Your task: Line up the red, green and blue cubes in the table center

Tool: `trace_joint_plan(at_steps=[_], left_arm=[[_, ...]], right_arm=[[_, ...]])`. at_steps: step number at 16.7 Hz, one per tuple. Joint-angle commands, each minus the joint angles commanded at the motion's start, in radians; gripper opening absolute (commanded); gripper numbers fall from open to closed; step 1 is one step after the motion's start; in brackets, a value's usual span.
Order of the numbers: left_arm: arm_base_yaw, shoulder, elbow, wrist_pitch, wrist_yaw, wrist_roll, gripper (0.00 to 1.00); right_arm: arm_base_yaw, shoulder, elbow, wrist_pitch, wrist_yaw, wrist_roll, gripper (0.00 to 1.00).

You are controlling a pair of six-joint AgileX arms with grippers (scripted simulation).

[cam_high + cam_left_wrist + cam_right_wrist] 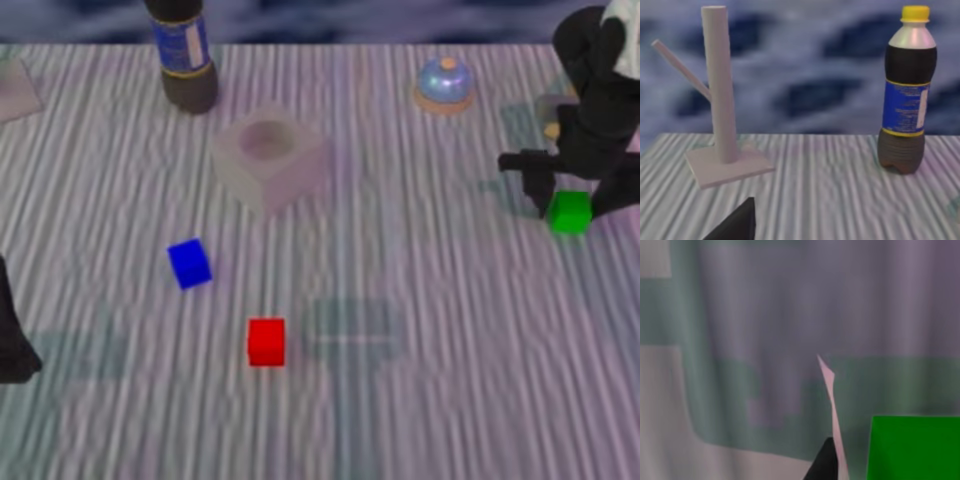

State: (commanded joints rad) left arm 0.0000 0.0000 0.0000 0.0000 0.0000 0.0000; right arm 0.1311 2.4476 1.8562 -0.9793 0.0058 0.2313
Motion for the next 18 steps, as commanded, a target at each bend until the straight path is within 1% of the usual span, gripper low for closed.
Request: trace_joint_plan(at_steps=[2, 3, 10, 11, 12, 14, 18], left_arm=[[0.000, 0.000, 0.000, 0.000, 0.000, 0.000, 1.00], [0.000, 0.000, 0.000, 0.000, 0.000, 0.000, 1.00], [0.000, 0.000, 0.000, 0.000, 0.000, 0.000, 1.00], [0.000, 0.000, 0.000, 0.000, 0.000, 0.000, 1.00], [0.000, 0.000, 0.000, 0.000, 0.000, 0.000, 1.00], [0.000, 0.000, 0.000, 0.000, 0.000, 0.000, 1.00], [0.000, 0.000, 0.000, 0.000, 0.000, 0.000, 1.00]], right_arm=[[0.000, 0.000, 0.000, 0.000, 0.000, 0.000, 0.02], [0.000, 0.000, 0.000, 0.000, 0.000, 0.000, 0.00], [0.000, 0.000, 0.000, 0.000, 0.000, 0.000, 0.00], [0.000, -0.038, 0.010, -0.012, 0.008, -0.004, 0.00], [0.000, -0.039, 0.013, -0.015, 0.008, -0.004, 0.00], [0.002, -0.046, 0.044, -0.054, 0.006, -0.004, 0.00], [0.008, -0.081, 0.146, -0.203, 0.006, -0.006, 0.00]])
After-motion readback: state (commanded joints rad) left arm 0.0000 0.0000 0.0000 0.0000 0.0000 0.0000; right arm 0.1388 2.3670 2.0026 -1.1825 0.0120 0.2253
